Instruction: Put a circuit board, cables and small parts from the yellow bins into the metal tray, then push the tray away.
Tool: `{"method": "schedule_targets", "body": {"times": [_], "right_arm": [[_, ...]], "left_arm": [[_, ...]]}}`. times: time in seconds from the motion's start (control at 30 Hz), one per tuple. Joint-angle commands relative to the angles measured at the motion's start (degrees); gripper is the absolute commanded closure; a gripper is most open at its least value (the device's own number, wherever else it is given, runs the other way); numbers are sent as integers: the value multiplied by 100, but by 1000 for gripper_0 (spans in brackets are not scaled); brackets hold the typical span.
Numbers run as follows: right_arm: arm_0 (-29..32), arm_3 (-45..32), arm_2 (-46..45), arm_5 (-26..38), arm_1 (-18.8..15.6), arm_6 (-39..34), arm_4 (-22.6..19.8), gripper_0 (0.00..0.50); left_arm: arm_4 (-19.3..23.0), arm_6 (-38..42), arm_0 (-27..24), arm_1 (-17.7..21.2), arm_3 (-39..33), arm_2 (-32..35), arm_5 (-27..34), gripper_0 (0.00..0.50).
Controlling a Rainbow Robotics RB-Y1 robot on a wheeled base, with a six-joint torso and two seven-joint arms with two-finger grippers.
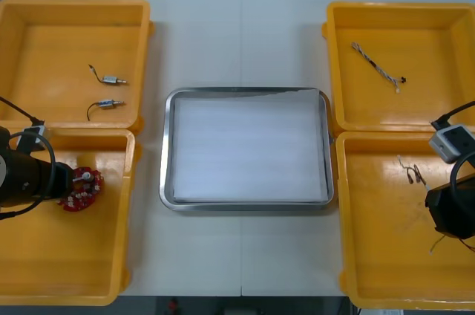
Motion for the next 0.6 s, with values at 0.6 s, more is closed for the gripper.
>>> {"method": "schedule_targets", "body": {"times": [0.6], "right_arm": [[-429, -357, -282, 22, -699, 77, -610, 500]], "left_arm": [[129, -75, -310, 48, -1326, 925, 1877, 500]]}}
